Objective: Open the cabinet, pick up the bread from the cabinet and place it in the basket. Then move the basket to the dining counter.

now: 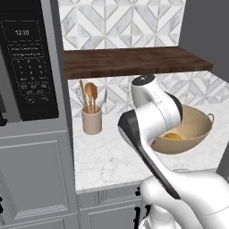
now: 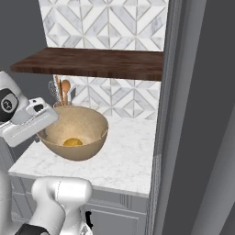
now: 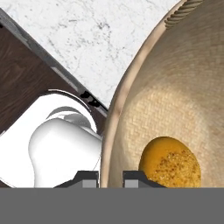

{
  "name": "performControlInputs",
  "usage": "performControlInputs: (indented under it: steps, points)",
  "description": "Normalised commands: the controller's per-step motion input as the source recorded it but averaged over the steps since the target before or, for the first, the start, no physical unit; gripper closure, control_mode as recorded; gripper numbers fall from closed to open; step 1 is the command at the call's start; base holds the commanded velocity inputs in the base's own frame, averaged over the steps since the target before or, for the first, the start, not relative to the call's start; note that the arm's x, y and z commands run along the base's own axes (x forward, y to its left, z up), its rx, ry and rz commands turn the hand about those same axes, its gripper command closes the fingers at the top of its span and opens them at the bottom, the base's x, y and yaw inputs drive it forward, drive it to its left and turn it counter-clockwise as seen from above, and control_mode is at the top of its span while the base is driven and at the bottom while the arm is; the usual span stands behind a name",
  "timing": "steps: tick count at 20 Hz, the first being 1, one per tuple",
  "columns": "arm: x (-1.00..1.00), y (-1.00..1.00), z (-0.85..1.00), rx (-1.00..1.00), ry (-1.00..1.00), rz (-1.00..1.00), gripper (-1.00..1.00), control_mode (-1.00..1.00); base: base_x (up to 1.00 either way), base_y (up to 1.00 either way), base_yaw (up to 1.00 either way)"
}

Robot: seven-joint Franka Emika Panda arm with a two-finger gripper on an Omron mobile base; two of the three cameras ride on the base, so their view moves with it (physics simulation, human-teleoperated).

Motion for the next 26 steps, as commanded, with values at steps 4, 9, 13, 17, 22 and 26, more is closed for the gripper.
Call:
performControlInputs:
  steps: [4, 9, 13, 17, 22, 26]
  points:
    - [-0.12, 0.09, 0.0, 0.0, 0.0, 0.0, 1.0, -1.0, 0.0, 0.0, 0.0]
    - [0.0, 0.0, 0.0, 0.0, 0.0, 0.0, 1.0, 1.0, -0.62, 0.47, 0.0]
    - [0.0, 0.0, 0.0, 0.0, 0.0, 0.0, 1.0, 1.0, -0.65, 0.57, 0.0]
    - [0.0, 0.0, 0.0, 0.0, 0.0, 0.0, 1.0, 1.0, -0.67, 0.59, 0.02]
    - [0.0, 0.0, 0.0, 0.0, 0.0, 0.0, 1.0, 1.0, -0.53, 0.6, 0.3]
    - [0.0, 0.0, 0.0, 0.0, 0.0, 0.0, 1.0, 1.0, -0.24, 0.6, 0.65]
